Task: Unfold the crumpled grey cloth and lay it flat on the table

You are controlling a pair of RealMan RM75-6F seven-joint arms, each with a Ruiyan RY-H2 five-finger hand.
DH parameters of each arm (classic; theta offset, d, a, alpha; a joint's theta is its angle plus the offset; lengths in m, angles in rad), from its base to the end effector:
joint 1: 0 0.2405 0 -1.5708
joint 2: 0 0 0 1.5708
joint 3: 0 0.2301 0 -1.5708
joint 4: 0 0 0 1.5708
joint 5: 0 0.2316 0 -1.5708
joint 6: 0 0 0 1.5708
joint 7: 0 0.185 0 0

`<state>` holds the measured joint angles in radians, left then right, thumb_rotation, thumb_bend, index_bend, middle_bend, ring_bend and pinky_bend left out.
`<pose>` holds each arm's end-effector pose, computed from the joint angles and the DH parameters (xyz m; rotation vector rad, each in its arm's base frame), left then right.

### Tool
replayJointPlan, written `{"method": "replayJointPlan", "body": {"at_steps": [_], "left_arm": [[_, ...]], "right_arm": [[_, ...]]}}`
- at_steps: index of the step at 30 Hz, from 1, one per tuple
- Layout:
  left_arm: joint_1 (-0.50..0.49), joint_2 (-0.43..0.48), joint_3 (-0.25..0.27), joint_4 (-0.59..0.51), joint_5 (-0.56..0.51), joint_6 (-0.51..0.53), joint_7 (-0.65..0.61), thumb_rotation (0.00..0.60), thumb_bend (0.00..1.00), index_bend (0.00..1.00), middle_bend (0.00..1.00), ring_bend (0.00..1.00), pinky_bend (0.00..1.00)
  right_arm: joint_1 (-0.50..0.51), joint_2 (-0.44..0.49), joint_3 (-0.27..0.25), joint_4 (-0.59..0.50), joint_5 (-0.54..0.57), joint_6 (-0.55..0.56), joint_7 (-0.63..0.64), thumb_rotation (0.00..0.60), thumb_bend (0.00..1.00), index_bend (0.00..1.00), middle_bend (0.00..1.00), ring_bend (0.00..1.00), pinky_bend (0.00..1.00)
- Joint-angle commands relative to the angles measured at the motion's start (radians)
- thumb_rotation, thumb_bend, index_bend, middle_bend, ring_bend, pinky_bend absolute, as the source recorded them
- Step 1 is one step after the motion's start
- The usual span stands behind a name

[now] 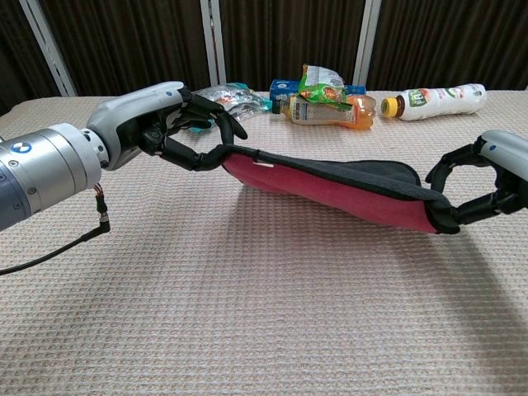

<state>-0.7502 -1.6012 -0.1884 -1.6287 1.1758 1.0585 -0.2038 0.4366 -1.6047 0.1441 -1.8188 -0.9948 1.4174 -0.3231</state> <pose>-0.0522 0.3318 -0.0594 -1.6645 -1.5675 -1.4551 -0.1494 -0.2809 -0.0197 1.2819 -1.3715 1.0705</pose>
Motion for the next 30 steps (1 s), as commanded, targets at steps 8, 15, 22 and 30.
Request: {"method": "replayJointPlan", "body": {"at_steps": [8, 15, 22, 30], "left_arm": [[0.033, 0.01, 0.021, -0.027, 0.044, 0.002, -0.014, 0.6, 0.58, 0.56, 0.28, 0.03, 0.04], [0.057, -0.007, 0.044, -0.02, 0.058, -0.005, -0.024, 0.6, 0.58, 0.56, 0.28, 0.03, 0.04], [0.083, -0.02, 0.062, -0.01, 0.07, -0.009, -0.048, 0.6, 0.58, 0.56, 0.28, 0.03, 0.04], [0.107, -0.02, 0.08, -0.014, 0.094, -0.012, -0.065, 0.6, 0.58, 0.56, 0.28, 0.03, 0.04]], "right_arm": [[-0.038, -0.009, -0.028, -0.024, -0.029, 0.008, -0.012, 0.6, 0.6, 0.69, 0.32, 0.09, 0.08], [-0.065, -0.03, -0.046, -0.008, -0.041, 0.005, -0.006, 0.6, 0.6, 0.69, 0.32, 0.09, 0.08], [-0.092, -0.042, -0.066, 0.012, -0.056, -0.006, 0.008, 0.6, 0.6, 0.69, 0.32, 0.09, 0.08], [-0.116, -0.049, -0.086, 0.013, -0.084, -0.015, 0.011, 0.6, 0.6, 0.69, 0.32, 0.09, 0.08]]}}
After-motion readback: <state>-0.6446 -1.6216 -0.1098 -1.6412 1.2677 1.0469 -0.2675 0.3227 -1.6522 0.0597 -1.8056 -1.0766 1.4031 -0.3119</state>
